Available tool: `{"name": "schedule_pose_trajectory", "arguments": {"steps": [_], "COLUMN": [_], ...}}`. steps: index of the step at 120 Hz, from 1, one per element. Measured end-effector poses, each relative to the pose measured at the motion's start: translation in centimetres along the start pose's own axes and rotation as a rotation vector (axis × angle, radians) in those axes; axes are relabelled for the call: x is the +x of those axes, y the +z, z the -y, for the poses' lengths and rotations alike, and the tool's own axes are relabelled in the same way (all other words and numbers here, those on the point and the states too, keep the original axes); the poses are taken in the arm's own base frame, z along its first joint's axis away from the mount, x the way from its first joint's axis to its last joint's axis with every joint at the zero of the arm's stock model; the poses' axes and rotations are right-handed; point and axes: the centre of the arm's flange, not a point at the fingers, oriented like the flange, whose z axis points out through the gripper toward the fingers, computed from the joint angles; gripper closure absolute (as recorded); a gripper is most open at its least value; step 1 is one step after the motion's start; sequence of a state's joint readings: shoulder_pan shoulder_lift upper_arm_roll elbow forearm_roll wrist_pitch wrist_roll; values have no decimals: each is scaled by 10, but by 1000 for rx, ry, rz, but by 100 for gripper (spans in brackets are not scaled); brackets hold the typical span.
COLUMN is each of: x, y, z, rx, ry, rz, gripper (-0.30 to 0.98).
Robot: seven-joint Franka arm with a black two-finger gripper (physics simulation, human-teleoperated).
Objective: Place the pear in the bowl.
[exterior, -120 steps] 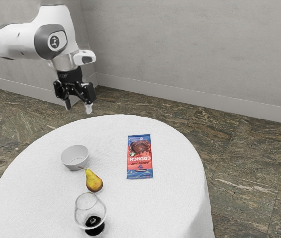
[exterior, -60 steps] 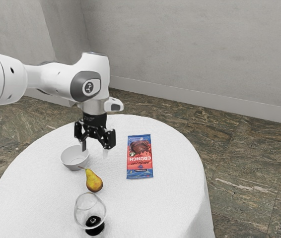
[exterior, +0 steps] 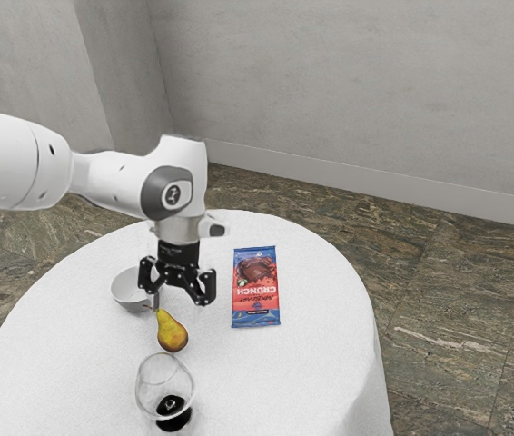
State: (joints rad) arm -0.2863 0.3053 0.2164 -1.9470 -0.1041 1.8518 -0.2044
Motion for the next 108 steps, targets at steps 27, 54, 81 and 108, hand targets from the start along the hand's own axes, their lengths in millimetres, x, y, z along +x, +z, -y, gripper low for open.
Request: {"name": "schedule_pose_trajectory", "arguments": {"steps": [27,54,81,108], "x": [7,13,17,19], "y": [16,30,42,49], "z": [4,6,9,15], "rx": [-8,-17,-28,-32], "ry": [-47,-81,-112,-133], "rz": [27,54,73,80], "gripper": [8,13,19,27]}}
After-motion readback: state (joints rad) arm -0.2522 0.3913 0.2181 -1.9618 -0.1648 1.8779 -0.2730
